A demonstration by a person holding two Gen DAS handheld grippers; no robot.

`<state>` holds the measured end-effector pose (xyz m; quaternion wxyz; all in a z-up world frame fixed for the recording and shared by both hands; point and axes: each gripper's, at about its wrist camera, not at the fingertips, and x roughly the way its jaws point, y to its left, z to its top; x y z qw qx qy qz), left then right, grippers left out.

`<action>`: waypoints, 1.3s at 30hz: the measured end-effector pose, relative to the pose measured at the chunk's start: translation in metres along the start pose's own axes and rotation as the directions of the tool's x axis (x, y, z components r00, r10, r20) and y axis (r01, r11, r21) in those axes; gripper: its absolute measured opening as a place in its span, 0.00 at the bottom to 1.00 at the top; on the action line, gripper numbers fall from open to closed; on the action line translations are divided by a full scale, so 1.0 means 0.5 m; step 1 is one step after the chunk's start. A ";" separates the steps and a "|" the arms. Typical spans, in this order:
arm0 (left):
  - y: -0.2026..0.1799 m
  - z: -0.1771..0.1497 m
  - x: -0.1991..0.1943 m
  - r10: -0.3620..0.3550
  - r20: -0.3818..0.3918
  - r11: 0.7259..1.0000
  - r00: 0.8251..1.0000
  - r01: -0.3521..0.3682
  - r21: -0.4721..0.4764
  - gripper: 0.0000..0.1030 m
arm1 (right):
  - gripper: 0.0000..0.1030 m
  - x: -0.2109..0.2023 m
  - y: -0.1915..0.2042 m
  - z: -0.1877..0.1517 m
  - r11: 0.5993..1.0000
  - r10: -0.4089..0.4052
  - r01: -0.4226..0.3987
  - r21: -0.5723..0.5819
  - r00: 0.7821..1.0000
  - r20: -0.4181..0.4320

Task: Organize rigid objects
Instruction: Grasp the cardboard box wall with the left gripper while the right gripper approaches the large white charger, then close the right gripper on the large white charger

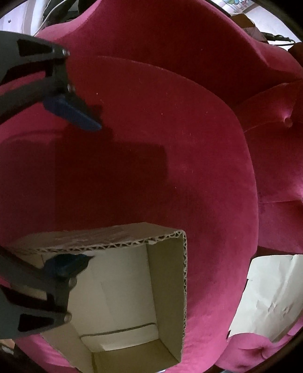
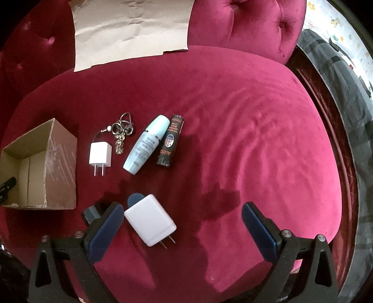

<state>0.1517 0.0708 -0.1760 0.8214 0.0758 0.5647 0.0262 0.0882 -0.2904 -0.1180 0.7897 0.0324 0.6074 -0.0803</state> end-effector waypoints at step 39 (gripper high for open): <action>-0.005 0.013 0.009 -0.162 -0.018 0.987 0.987 0.162 0.017 0.05 | 0.57 0.106 0.089 -0.052 0.984 0.119 -0.131 -0.124 0.988 -0.100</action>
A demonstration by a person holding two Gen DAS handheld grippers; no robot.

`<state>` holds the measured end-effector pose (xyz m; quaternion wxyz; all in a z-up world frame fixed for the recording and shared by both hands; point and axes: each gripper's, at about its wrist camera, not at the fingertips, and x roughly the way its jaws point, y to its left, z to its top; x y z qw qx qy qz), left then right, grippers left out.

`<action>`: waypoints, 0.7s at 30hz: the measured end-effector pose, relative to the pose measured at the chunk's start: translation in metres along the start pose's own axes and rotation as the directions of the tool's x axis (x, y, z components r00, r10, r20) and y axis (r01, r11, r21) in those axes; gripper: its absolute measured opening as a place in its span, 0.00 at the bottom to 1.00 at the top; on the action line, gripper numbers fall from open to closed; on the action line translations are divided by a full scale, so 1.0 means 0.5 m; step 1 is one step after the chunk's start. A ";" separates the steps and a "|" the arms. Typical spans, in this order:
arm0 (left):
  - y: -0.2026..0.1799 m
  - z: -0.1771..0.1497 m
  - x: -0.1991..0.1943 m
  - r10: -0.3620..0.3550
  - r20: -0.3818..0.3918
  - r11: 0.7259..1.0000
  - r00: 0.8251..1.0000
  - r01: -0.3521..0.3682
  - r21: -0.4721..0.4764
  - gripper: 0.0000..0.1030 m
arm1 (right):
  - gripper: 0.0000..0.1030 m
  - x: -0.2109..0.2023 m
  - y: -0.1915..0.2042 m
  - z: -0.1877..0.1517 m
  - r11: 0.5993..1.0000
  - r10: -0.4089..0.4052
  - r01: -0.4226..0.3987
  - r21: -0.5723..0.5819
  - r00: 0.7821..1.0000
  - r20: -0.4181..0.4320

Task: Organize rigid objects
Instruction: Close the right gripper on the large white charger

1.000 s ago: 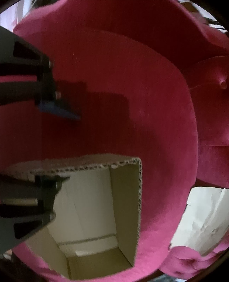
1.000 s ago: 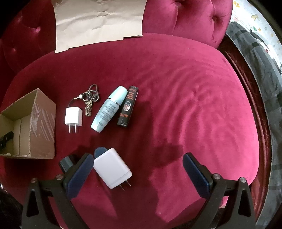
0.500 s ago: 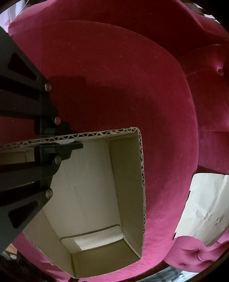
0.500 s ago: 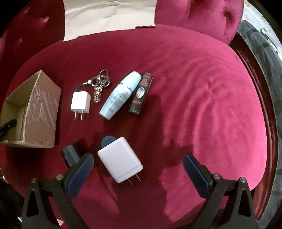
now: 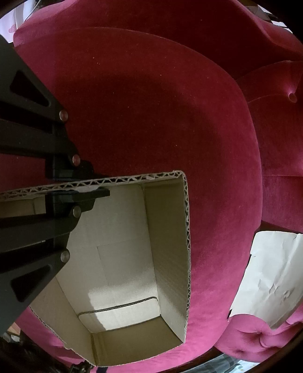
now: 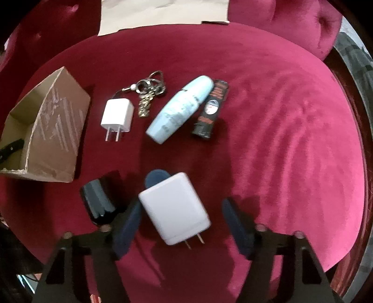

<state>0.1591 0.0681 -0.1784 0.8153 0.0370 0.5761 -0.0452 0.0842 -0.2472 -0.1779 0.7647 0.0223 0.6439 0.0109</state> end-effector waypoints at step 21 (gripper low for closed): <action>-0.020 -0.010 -0.009 0.018 0.018 1.000 1.000 -0.019 0.019 0.05 | 0.50 -0.085 0.002 -0.003 1.000 0.010 -0.010 0.022 1.000 0.028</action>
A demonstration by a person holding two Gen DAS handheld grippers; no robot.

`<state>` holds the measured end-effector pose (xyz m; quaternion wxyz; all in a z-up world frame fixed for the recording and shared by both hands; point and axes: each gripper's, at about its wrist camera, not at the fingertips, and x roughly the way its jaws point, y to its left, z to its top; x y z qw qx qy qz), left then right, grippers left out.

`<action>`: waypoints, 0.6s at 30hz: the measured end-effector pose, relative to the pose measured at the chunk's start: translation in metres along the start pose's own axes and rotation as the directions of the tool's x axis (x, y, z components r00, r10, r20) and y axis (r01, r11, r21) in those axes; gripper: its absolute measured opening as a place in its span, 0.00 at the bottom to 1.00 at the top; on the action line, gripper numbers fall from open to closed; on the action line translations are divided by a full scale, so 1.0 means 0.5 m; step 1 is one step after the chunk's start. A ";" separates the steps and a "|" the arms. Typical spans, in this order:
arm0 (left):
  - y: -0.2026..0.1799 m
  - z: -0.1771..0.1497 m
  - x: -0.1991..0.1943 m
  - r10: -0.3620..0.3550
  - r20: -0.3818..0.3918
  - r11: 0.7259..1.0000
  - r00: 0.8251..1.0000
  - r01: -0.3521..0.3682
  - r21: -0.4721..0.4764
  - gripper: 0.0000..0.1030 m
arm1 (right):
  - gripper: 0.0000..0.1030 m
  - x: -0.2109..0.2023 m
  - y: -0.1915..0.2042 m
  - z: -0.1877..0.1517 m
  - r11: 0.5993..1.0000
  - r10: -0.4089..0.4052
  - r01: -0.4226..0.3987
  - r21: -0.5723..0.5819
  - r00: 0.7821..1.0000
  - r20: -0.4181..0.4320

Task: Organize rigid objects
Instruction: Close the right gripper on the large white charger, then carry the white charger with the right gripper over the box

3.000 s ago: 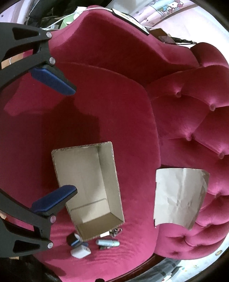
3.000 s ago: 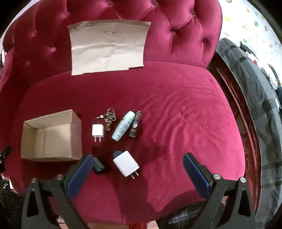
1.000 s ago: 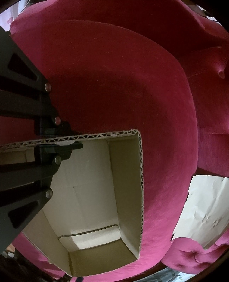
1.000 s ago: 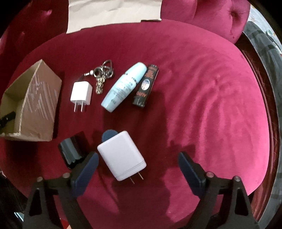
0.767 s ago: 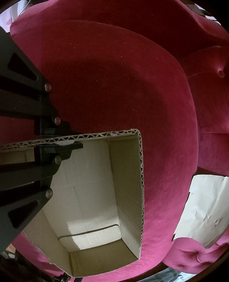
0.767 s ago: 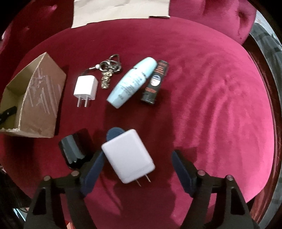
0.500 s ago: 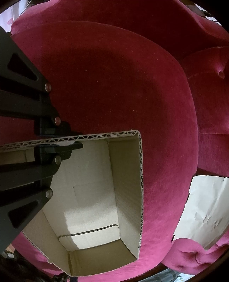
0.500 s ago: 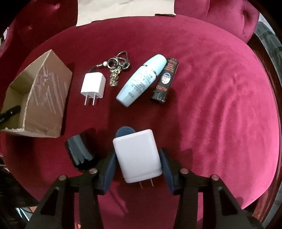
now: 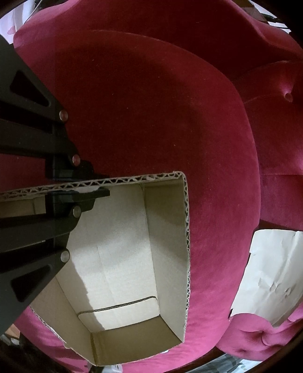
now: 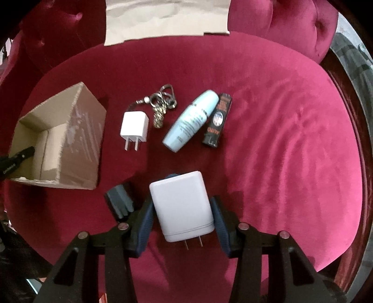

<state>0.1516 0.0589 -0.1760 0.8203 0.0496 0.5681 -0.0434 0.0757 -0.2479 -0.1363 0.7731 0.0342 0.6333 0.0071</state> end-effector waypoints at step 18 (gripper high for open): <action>-0.008 -0.002 0.000 0.004 0.004 1.000 1.000 -0.004 0.008 0.05 | 0.50 -0.097 0.063 0.049 0.998 -0.001 0.004 -0.056 0.998 0.064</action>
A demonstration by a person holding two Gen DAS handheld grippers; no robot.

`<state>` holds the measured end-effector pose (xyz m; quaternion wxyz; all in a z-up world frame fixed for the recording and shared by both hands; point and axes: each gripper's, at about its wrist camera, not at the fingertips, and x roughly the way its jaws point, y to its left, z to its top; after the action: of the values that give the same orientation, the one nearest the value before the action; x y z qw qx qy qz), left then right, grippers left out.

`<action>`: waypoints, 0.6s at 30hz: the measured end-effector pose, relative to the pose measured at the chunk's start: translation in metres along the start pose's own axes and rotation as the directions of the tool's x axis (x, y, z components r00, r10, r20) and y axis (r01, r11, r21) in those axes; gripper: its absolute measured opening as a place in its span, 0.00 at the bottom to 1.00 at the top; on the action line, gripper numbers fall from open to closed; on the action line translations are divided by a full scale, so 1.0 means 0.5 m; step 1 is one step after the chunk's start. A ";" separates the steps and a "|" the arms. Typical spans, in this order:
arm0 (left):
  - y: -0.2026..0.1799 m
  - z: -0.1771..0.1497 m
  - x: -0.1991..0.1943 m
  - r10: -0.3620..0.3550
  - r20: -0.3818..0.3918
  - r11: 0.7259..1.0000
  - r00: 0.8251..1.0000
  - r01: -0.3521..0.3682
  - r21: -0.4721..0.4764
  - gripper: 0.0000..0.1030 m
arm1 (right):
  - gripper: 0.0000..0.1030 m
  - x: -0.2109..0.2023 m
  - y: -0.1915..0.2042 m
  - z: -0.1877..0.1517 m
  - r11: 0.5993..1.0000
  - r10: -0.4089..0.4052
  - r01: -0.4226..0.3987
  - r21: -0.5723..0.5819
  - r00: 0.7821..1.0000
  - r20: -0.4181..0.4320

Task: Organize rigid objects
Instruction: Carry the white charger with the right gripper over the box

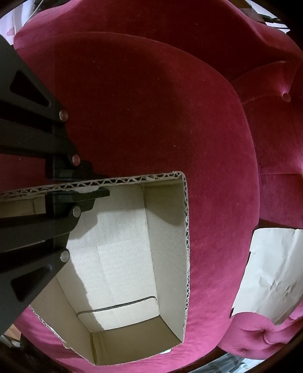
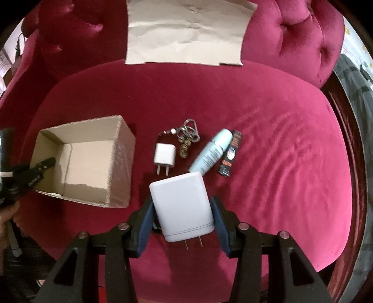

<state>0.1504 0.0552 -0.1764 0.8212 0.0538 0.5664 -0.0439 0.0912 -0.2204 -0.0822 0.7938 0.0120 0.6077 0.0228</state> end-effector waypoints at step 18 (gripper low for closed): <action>0.007 -0.003 -0.004 -0.003 0.005 1.000 1.000 0.003 -0.004 0.05 | 0.50 -0.016 0.141 0.045 0.988 0.077 -0.071 -0.138 0.997 0.033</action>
<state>0.1488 0.0588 -0.1749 0.8228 0.0513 0.5643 -0.0439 0.1096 -0.1501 -0.0654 0.8027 -0.0193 0.5886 0.0936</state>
